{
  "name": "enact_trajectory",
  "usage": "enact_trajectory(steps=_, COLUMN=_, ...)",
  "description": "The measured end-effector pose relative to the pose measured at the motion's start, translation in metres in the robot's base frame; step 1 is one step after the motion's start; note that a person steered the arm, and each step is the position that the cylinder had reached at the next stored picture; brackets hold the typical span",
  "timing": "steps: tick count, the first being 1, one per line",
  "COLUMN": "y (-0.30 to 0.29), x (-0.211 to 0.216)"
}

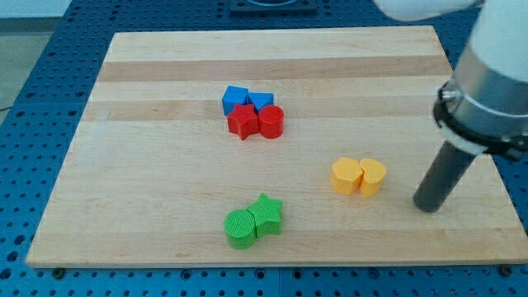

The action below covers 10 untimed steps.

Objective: Place the yellow blocks to the top right of green star

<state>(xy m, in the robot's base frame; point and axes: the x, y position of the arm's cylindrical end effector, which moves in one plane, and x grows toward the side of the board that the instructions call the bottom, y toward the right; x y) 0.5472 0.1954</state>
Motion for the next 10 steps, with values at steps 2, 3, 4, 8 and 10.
enact_trajectory(steps=2, y=-0.047, x=-0.045)
enact_trajectory(steps=3, y=-0.099, x=-0.031)
enact_trajectory(steps=4, y=-0.095, x=-0.033)
enact_trajectory(steps=8, y=-0.066, x=0.021)
enact_trajectory(steps=10, y=-0.122, x=-0.028)
